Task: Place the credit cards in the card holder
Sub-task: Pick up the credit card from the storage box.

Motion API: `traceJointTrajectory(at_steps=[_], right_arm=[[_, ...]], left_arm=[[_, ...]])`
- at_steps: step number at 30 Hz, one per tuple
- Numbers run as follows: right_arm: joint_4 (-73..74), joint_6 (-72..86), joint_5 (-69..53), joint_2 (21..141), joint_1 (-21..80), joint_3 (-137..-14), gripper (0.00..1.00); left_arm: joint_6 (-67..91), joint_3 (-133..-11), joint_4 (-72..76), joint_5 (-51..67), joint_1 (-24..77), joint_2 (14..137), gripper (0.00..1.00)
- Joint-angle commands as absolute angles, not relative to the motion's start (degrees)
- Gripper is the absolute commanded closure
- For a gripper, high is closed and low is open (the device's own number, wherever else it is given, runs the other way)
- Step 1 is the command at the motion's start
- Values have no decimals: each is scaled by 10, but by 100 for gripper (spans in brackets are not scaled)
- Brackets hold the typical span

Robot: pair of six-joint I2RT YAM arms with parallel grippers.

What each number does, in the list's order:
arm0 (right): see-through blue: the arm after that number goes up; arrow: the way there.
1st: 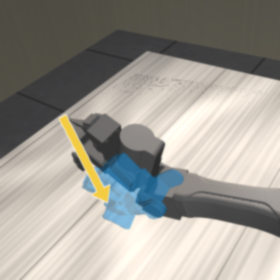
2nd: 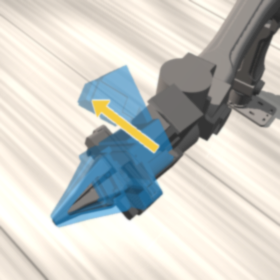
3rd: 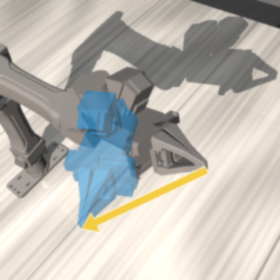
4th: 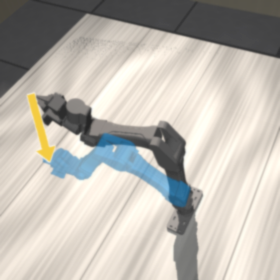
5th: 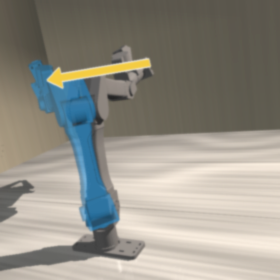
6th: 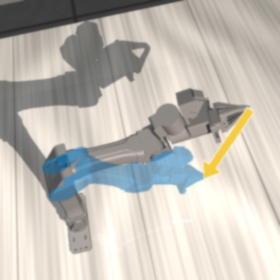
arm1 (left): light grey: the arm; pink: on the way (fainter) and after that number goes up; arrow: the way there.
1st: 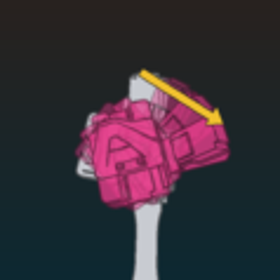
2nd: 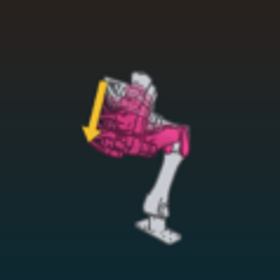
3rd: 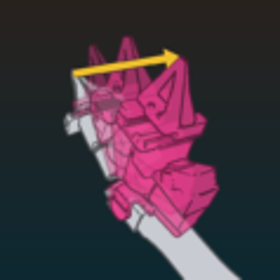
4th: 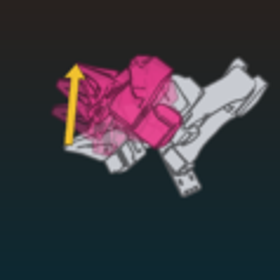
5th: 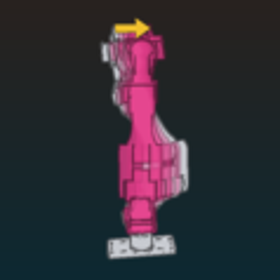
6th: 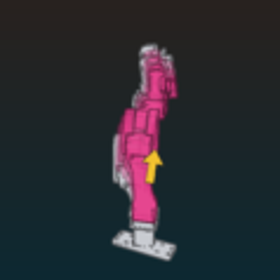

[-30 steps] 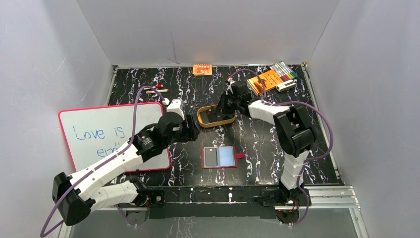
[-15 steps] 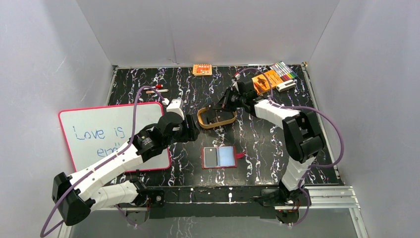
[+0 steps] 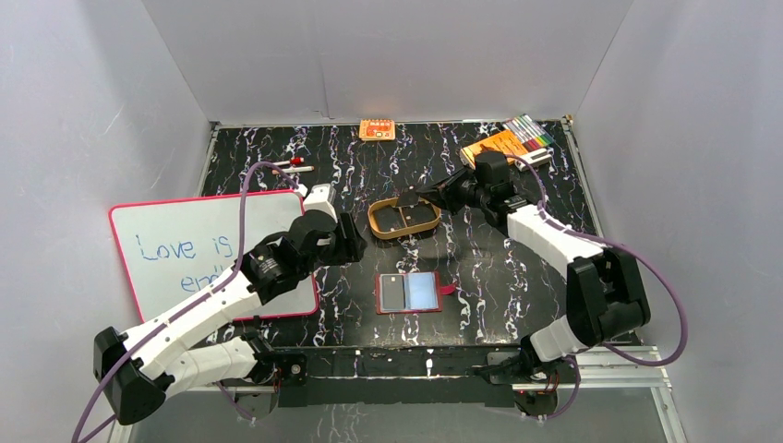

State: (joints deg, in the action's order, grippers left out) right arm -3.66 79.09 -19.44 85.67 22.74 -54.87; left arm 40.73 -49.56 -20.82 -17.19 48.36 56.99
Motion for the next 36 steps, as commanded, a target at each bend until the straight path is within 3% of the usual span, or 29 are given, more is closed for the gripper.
traceJointTrajectory(at_steps=[1,20,25,28,36], right_arm=[[-31,853,-162,815,229,-563,100],[-45,745,-202,747,222,-533,100],[74,465,-233,741,233,-600,100],[157,326,-212,702,239,-578,100],[183,290,-194,609,242,-418,100]], left_arm=[[422,-517,-219,-186,484,554,45],[446,-501,-218,-167,485,546,45],[441,-490,-174,-86,484,574,45],[439,-486,-152,-29,484,617,46],[446,-470,-97,24,485,713,50]])
